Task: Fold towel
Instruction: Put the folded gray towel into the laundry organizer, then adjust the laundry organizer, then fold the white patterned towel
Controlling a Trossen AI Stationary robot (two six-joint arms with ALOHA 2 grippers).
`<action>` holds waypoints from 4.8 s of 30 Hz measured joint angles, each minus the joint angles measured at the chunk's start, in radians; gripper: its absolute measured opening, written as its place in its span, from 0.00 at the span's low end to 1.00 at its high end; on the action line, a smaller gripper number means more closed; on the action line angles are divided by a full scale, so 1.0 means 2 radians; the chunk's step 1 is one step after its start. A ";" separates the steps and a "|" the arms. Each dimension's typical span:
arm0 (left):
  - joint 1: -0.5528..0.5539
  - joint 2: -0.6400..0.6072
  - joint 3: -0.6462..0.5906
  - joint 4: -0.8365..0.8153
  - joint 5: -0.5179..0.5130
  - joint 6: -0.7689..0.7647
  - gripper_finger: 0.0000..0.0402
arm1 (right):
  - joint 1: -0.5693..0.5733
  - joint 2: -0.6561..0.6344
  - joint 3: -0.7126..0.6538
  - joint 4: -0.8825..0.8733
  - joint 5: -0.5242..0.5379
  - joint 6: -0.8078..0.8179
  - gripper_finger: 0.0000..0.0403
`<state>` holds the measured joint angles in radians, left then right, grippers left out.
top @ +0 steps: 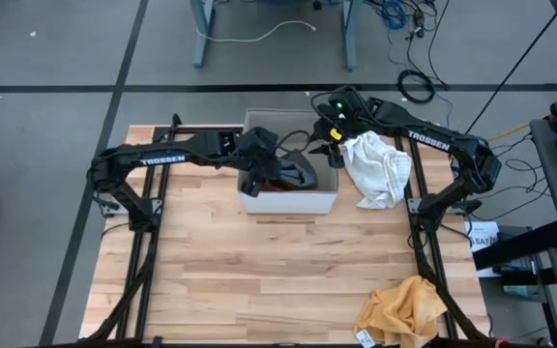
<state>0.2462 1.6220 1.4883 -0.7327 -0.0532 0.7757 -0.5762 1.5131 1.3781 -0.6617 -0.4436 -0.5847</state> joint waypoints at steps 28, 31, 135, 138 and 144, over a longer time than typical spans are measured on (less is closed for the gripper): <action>-0.027 -0.017 0.158 -0.095 0.061 -0.096 0.41 | 0.002 -0.025 0.001 -0.020 -0.041 0.022 0.37; -0.045 -0.017 0.157 -0.106 0.070 -0.110 0.41 | 0.004 -0.050 0.001 -0.028 -0.041 0.030 0.37; -0.266 -0.009 -0.321 0.502 -0.017 -0.310 0.41 | 0.414 -0.137 -0.346 -0.107 0.381 0.477 0.37; -0.266 -0.006 -0.321 0.506 -0.017 -0.318 0.41 | 0.400 -0.137 -0.345 -0.103 0.382 0.476 0.37; -0.265 0.004 -0.321 0.517 -0.018 -0.319 0.41 | 0.373 -0.132 -0.355 -0.075 0.403 0.527 0.37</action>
<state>-0.2840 1.6297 0.8463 0.3016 -0.0898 0.1379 0.1695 1.2485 0.6682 -0.8116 0.3632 0.4692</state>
